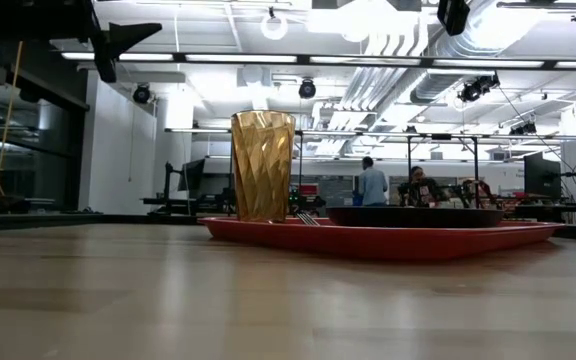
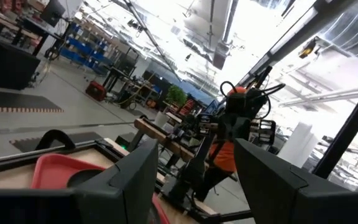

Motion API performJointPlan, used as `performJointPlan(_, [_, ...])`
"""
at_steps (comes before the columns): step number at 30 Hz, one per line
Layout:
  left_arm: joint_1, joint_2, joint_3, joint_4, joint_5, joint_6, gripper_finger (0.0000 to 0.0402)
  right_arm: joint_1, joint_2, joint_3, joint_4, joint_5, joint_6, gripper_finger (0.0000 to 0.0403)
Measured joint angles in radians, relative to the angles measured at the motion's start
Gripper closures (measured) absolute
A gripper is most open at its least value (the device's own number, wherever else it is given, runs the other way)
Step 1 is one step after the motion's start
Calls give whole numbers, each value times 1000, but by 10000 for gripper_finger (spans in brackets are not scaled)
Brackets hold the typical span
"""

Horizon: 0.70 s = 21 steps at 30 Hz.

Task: Pick and place plate/cup/fork/spoon on tray
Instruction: Return to Home Position

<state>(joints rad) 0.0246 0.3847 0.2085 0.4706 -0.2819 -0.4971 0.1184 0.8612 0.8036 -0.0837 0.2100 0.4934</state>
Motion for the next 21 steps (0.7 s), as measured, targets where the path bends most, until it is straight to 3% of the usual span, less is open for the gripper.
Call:
performJointPlan(12, [-35, 0, 0, -1, 45, -22, 202, 0, 0, 0, 14, 13, 25, 400])
performJointPlan(21, [-68, 0, 1, -1, 45, 58, 202, 0, 0, 0, 21, 24, 29, 400])
